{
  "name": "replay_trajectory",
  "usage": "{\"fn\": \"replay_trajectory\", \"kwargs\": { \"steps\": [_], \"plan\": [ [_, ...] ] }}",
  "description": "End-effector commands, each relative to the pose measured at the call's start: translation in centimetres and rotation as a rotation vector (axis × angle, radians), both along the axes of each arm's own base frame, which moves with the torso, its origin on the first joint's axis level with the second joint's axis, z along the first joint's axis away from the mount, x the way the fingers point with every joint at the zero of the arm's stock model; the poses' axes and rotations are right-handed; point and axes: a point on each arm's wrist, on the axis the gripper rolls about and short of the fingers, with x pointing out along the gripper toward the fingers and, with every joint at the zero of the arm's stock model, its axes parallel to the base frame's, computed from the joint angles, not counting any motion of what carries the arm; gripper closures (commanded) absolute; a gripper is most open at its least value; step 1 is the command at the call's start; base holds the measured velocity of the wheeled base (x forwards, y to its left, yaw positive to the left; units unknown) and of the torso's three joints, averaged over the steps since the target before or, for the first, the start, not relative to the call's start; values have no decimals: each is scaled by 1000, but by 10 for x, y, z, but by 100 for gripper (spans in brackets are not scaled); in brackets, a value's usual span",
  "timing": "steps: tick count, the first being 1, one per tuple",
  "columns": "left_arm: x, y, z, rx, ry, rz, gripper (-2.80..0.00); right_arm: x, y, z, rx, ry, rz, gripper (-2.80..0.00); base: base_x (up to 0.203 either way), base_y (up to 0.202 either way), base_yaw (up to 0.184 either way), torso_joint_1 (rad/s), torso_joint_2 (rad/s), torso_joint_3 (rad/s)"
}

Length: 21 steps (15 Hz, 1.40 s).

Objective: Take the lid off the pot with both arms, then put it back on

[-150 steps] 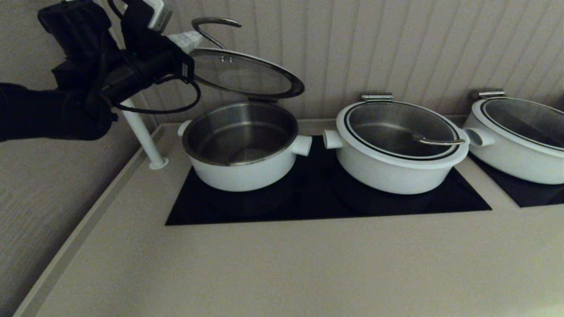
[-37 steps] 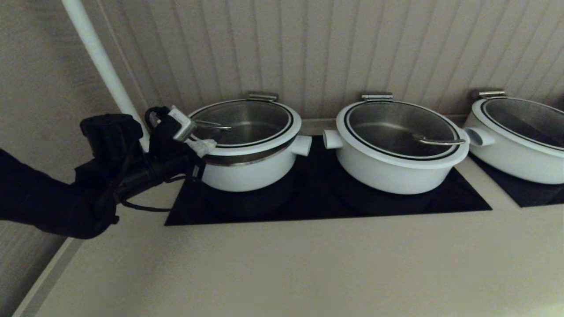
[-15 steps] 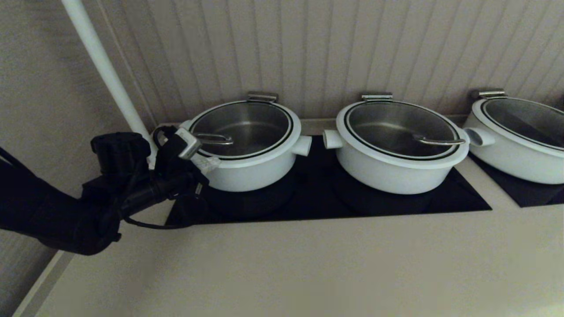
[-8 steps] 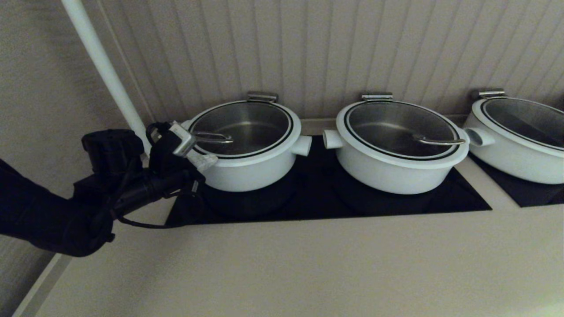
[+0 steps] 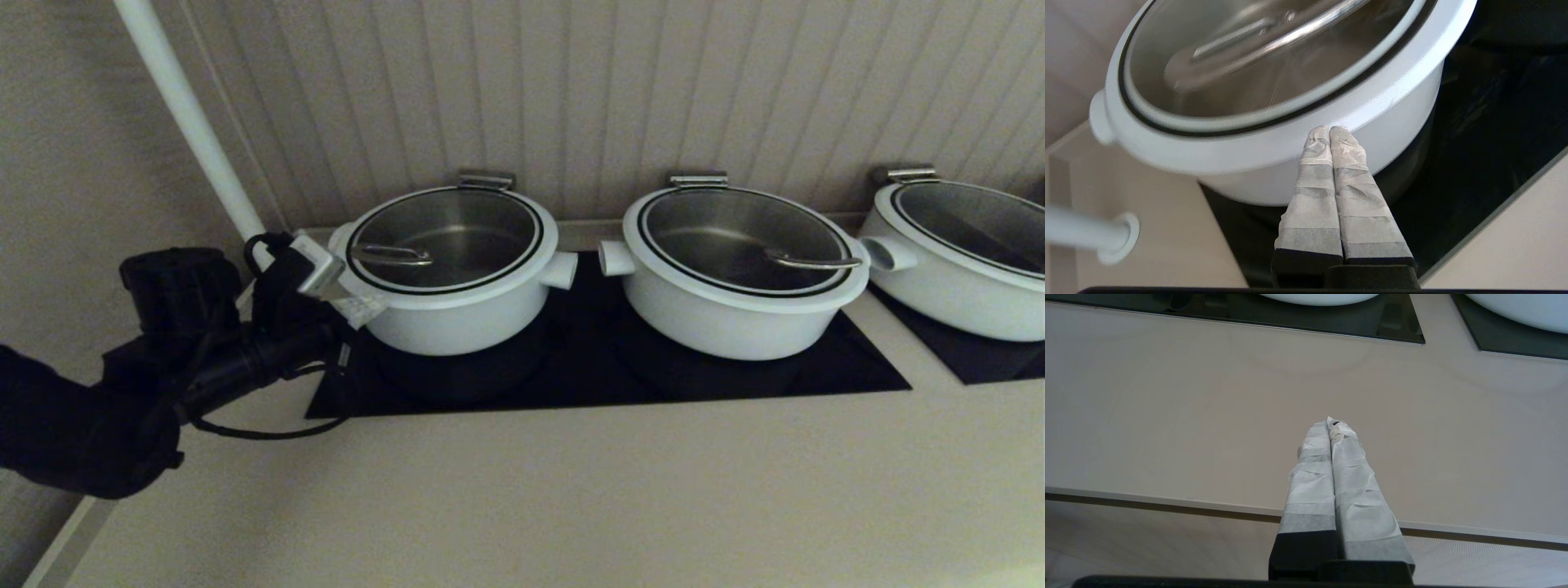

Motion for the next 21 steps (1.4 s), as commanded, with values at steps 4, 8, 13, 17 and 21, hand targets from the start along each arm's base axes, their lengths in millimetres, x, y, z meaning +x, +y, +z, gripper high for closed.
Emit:
{"fn": "replay_trajectory", "kwargs": {
  "steps": [4, 8, 13, 17, 21],
  "plan": [
    [-19, 11, 5, -32, 7, 33, 0, 0, 0, 0, -1, 2, 1, 0, 0, 0, 0, 0, 0, 0],
    [-34, 19, 13, -63, -5, 61, 0, 0, 0, 0, -1, 2, 1, 0, 0, 0, 0, 0, 0, 0],
    [-58, 28, 20, -103, 4, 97, 0, 0, 0, 0, -1, 2, 1, 0, 0, 0, 0, 0, 0, 0],
    [-79, 29, 24, -99, 80, 96, 0, 0, 0, 0, -1, 2, 1, 0, 0, 0, 0, 0, 0, 0],
    [-101, 30, 28, -107, 133, 102, 0, 0, 0, 0, -1, 2, 1, 0, 0, 0, 0, 0, 0, 0]
  ]
}}
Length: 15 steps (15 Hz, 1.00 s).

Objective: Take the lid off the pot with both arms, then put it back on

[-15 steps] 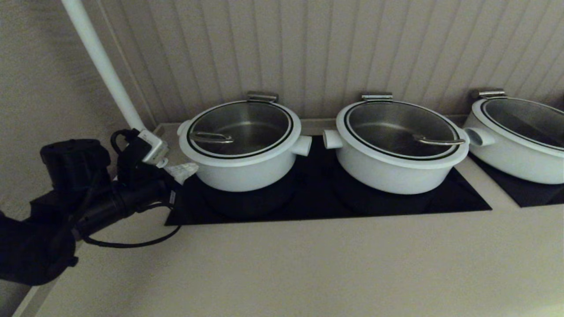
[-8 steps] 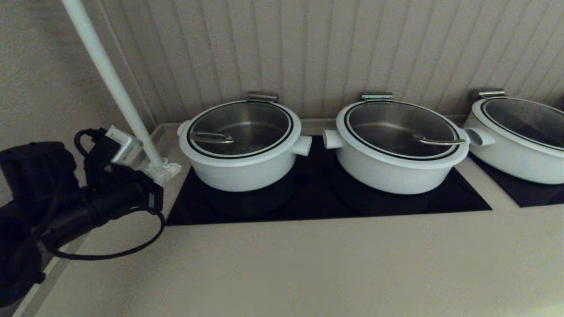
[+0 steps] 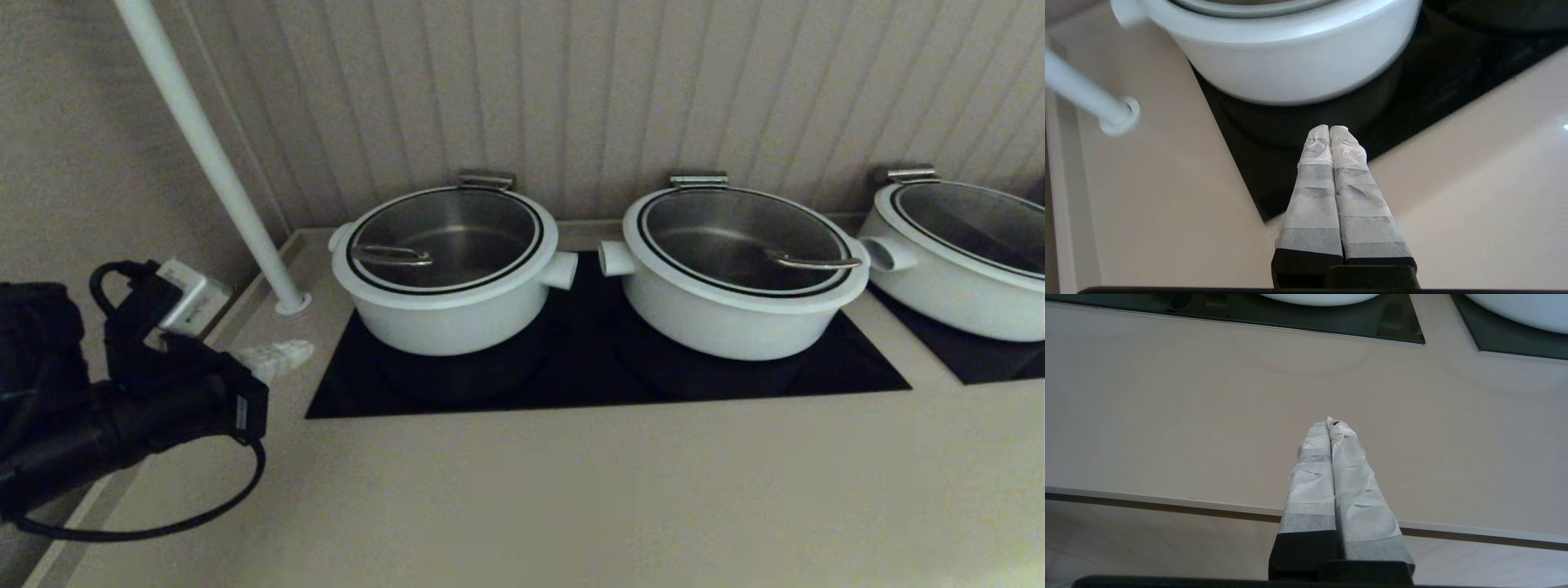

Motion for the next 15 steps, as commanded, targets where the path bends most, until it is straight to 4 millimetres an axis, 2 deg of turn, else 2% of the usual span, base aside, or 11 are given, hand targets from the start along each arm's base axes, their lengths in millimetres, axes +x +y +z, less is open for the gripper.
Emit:
{"fn": "replay_trajectory", "kwargs": {
  "steps": [1, 3, 6, 10, 15],
  "plan": [
    [-15, 1, 10, -2, -40, -1, 0, 0, 0, 0, -1, 2, 1, 0, 0, 0, 0, 0, 0, 0],
    [-33, 2, 9, -6, -17, 2, 0, 0, 0, 0, -1, 2, 1, 0, 0, 0, 0, 0, 0, 0],
    [-65, 4, -2, -26, 30, 11, 0, 0, 0, 0, -1, 2, 1, 0, 0, 0, 0, 0, 0, 0],
    [-112, 7, -30, -39, 55, 38, 0, 0, 0, 0, -1, 2, 1, 0, 0, 0, 0, 0, 0, 0],
    [-172, 13, -61, -30, -17, 122, 0, 0, 0, 0, -1, 2, 1, 0, 0, 0, 0, 0, 0, 0]
  ]
}}
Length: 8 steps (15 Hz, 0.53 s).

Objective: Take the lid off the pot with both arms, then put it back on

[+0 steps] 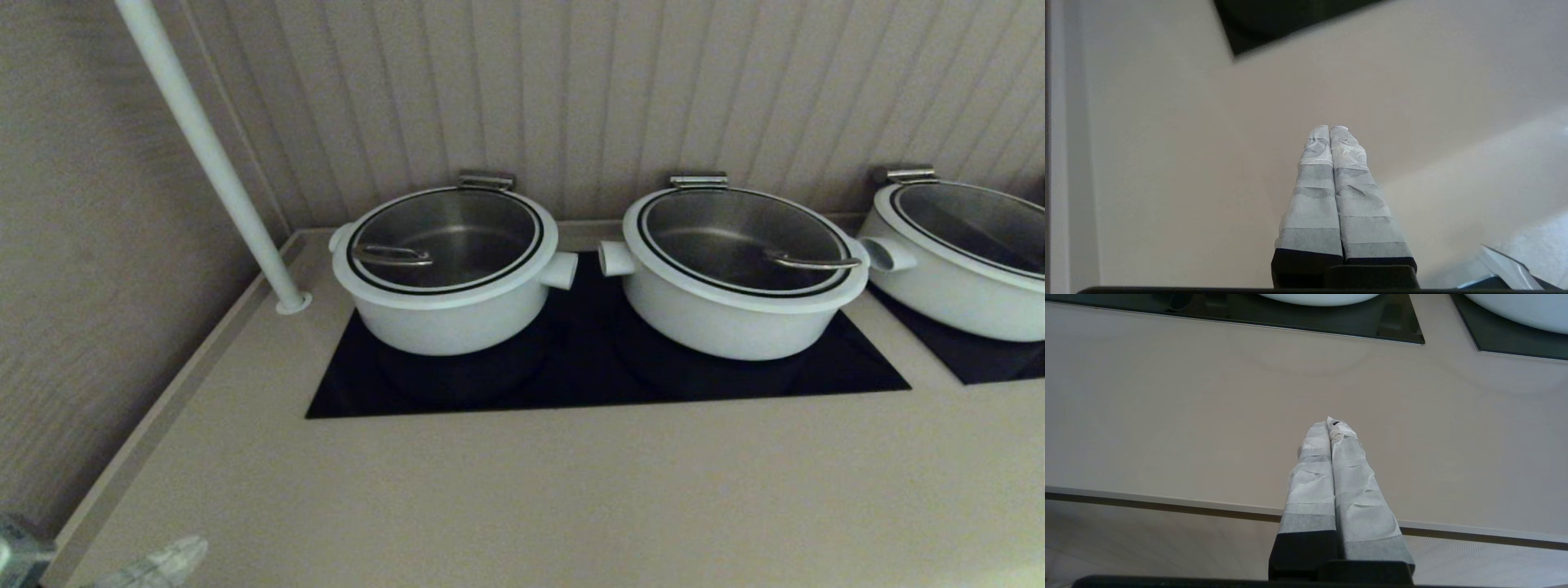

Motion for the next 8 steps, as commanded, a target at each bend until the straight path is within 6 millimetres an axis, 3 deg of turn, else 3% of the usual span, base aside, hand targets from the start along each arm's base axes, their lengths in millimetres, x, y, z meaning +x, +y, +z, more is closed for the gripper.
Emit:
{"fn": "replay_trajectory", "kwargs": {
  "steps": [1, 5, 8],
  "plan": [
    [-25, 2, -9, -8, -70, 11, 0, 0, 0, 0, -1, 2, 1, 0, 0, 0, 0, 0, 0, 0],
    [-52, 8, -31, -18, -48, 168, 0, 0, 0, 0, -1, 2, 1, 0, 0, 0, 0, 0, 0, 0],
    [-59, 9, -34, -88, -95, 271, 0, 0, 0, 0, -1, 2, 1, 0, 0, 0, 0, 0, 0, 0]
  ]
}}
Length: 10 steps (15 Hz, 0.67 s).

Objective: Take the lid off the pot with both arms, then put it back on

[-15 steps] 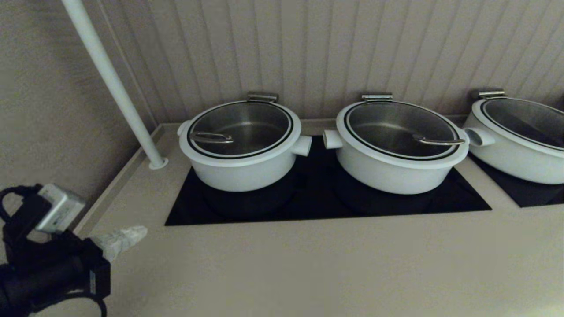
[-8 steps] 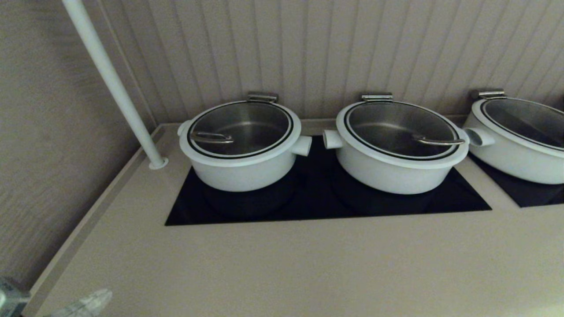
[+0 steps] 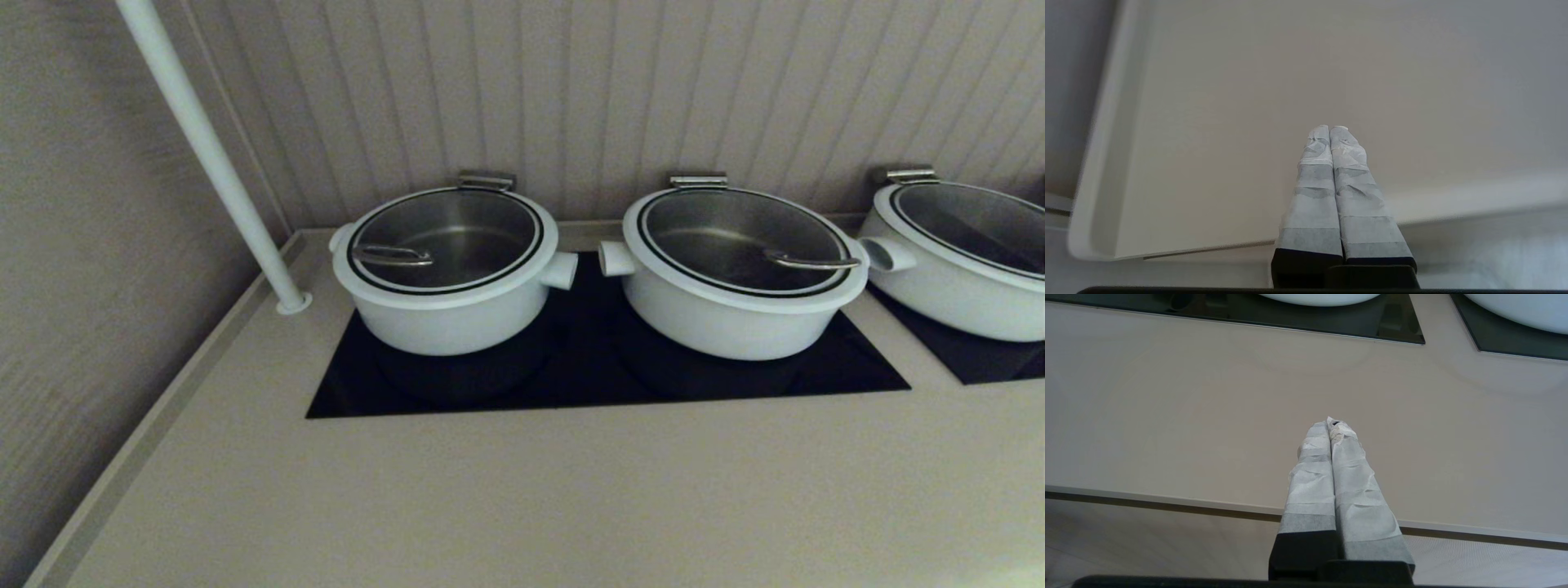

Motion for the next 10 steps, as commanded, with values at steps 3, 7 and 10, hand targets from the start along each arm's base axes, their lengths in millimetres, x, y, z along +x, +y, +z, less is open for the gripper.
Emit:
{"fn": "replay_trajectory", "kwargs": {
  "steps": [3, 7, 10],
  "plan": [
    [-18, 0, -2, -26, -225, 49, 0, 0, 0, 0, -1, 2, 1, 0, 0, 0, 0, 0, 0, 0],
    [-22, 0, -4, -36, -281, 58, 0, 0, 0, 0, -1, 2, 1, 0, 0, 0, 0, 0, 0, 0],
    [-22, 0, -4, -36, -280, 58, 0, 0, 0, 0, 0, 2, 1, 0, 0, 0, 0, 0, 0, 0]
  ]
}}
